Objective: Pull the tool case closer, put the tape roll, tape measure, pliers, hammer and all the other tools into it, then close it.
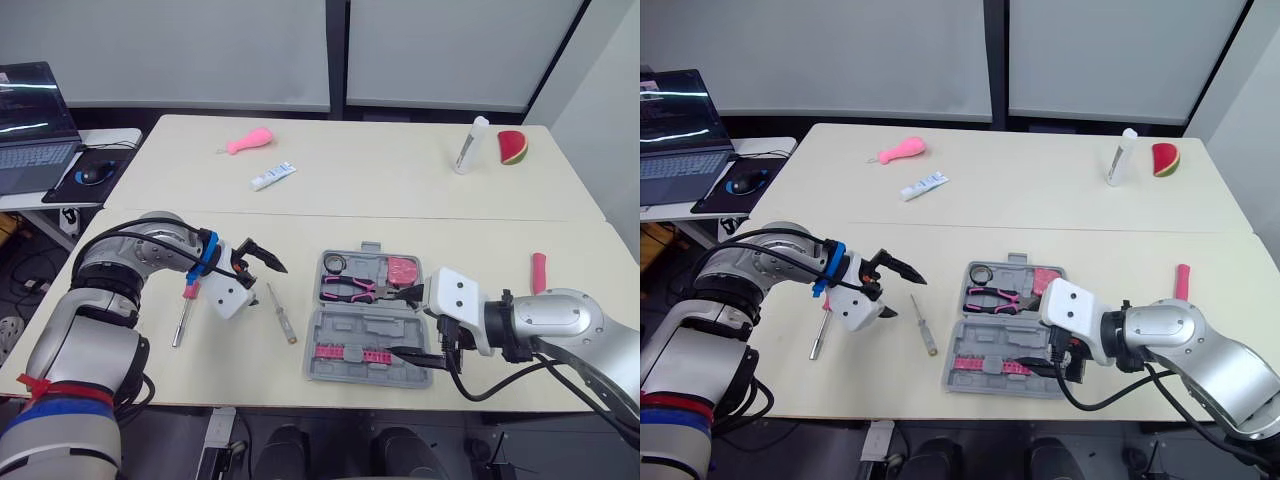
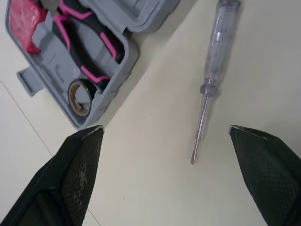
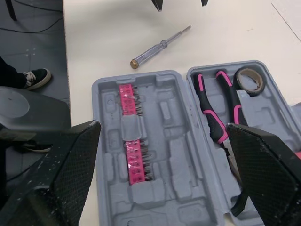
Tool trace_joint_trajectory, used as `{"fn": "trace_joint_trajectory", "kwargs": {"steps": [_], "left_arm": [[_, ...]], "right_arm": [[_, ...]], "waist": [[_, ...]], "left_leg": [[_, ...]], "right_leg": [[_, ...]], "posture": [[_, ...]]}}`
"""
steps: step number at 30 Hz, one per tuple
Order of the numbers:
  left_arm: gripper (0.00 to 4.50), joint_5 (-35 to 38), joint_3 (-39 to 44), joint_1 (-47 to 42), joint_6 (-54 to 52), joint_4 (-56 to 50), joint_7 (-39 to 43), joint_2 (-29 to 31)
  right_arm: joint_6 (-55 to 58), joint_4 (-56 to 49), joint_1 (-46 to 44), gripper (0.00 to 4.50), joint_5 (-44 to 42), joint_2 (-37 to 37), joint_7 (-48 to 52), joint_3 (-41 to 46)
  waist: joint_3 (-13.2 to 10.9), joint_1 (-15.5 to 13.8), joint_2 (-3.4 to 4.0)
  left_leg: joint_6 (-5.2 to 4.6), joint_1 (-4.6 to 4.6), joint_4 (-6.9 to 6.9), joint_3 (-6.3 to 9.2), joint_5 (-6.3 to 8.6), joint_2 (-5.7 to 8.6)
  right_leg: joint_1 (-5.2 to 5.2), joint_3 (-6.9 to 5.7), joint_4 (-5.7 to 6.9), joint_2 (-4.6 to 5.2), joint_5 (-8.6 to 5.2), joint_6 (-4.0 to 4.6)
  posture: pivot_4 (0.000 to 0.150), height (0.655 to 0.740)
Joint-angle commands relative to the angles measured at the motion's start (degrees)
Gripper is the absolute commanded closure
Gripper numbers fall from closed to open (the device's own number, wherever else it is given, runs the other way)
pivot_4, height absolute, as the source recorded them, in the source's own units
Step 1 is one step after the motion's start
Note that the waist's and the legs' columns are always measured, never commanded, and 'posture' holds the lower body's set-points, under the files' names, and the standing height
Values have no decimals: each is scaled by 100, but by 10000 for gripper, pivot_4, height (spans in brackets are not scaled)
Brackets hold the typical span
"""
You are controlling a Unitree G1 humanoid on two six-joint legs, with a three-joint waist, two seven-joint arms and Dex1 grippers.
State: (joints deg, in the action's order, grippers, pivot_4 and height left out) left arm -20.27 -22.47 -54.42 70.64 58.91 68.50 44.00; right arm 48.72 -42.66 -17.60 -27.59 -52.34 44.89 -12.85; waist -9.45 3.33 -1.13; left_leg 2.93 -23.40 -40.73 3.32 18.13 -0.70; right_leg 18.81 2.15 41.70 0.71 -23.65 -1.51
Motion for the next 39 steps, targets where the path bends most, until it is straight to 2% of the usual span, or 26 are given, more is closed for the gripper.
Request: {"fn": "trace_joint_trajectory", "kwargs": {"steps": [1,5,9,14,18,20,23,26,30,34,39], "left_arm": [[672,1316,310,601,-1602,-879,781,120],[672,2185,716,1631,-3949,-2734,947,343],[672,2705,1297,2667,-6771,-4629,376,602],[672,3191,2043,3655,-9517,-6437,-472,779],[672,3593,2733,4202,-11694,-7494,-1579,445],[672,3685,2941,4349,-12388,-7848,-2059,217],[672,3865,3362,4555,-13703,-8437,-3020,-702],[672,3823,3434,4531,-14412,-8763,-3772,-1511],[672,3306,3276,4352,-14523,-8624,-5091,-2649],[672,3024,3202,4234,-14471,-8411,-5920,-3519],[672,2720,3061,4132,-14298,-8088,-6690,-4274]], "right_arm": [[-169,-70,-253,0,210,103,-17,-101],[-155,38,-505,0,350,294,-38,-266],[-131,169,-773,0,439,477,9,-399],[9,205,-1047,0,350,660,78,-425],[141,231,-1254,0,268,782,120,-444],[183,236,-1296,0,247,805,151,-421],[228,255,-1375,0,217,775,249,-431],[273,243,-1396,0,159,721,357,-434],[348,260,-1451,0,60,610,553,-415],[363,319,-1506,0,21,471,729,-381],[351,369,-1488,0,-15,302,896,-327]], "waist": [[1,23,2],[1,116,3],[1,151,3],[1,146,4],[1,135,4],[1,123,4],[1,73,3],[3,-20,0],[7,-127,1],[7,-177,0],[8,-201,0]], "left_leg": [[0,0,-1,0,0,0],[0,-2,0,18,0,-1],[0,-3,-1,52,0,3],[-1,-3,0,92,1,10],[-8,-4,1,99,4,12],[-17,-4,0,98,10,13],[-17,-6,-2,98,10,16],[-16,-12,-6,96,9,16],[-17,-15,-11,96,10,18],[-17,-11,-15,95,9,16],[-18,-8,-13,89,10,17]], "right_leg": [[2,1,3,0,0,0],[28,4,28,0,0,0],[25,10,30,-8,0,0],[22,18,30,-23,0,0],[20,22,29,-25,0,0],[20,24,29,-25,0,0],[15,29,27,-24,0,0],[10,31,18,-22,0,0],[-11,30,-5,-22,0,1],[-43,22,-46,-21,1,2],[-66,22,-67,-18,2,3]], "posture": [[1500,7400],[1500,7400],[1500,7400],[1500,7400],[1500,7400],[1500,7400],[1500,7400],[1500,7400],[1500,7400],[1500,7400],[1500,7400]]}}
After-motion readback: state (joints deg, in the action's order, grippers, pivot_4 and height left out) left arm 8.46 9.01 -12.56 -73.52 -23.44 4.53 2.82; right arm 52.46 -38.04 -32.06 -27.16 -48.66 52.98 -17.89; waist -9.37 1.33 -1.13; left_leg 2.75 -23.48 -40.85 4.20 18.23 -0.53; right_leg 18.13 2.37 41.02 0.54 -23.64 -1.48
